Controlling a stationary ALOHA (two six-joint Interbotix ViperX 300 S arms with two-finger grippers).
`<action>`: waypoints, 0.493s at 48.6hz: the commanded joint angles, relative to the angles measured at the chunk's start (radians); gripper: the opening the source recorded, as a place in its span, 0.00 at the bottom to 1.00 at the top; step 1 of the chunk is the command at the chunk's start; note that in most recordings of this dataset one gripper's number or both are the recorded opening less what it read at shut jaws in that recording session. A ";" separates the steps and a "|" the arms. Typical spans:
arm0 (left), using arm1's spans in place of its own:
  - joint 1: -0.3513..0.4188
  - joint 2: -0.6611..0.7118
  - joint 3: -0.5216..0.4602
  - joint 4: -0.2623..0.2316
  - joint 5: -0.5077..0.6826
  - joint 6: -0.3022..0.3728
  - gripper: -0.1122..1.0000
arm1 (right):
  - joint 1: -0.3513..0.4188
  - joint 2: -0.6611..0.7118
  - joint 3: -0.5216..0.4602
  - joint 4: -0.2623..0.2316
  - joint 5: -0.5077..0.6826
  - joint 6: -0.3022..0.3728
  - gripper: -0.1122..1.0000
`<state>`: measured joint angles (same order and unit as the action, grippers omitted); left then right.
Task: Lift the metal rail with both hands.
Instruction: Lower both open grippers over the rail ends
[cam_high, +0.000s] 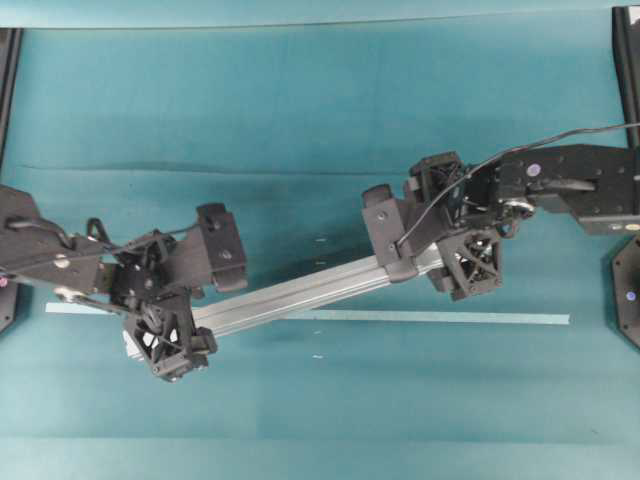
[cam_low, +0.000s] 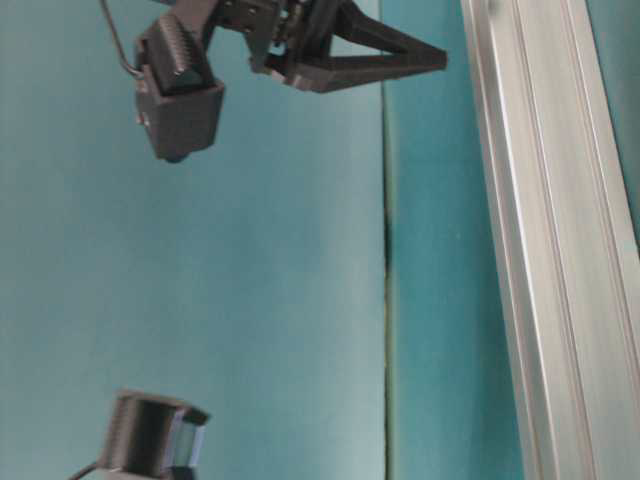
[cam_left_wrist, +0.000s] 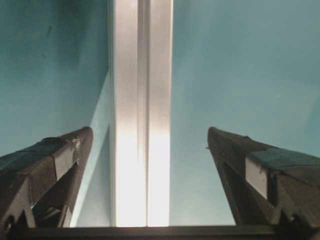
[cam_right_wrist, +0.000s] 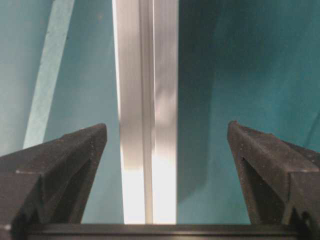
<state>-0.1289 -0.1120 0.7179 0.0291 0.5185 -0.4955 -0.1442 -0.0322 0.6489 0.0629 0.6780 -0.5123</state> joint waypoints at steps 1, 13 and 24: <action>-0.003 0.011 -0.002 0.000 -0.008 0.003 0.99 | 0.000 0.020 0.008 -0.002 -0.028 0.000 0.98; -0.003 0.041 0.034 0.000 -0.067 0.000 0.99 | -0.008 0.052 0.044 -0.002 -0.106 0.000 0.98; -0.003 0.074 0.051 0.000 -0.094 0.000 0.99 | -0.008 0.078 0.066 0.000 -0.129 0.002 0.98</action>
<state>-0.1289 -0.0491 0.7655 0.0291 0.4372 -0.4955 -0.1519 0.0337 0.7148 0.0629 0.5584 -0.5123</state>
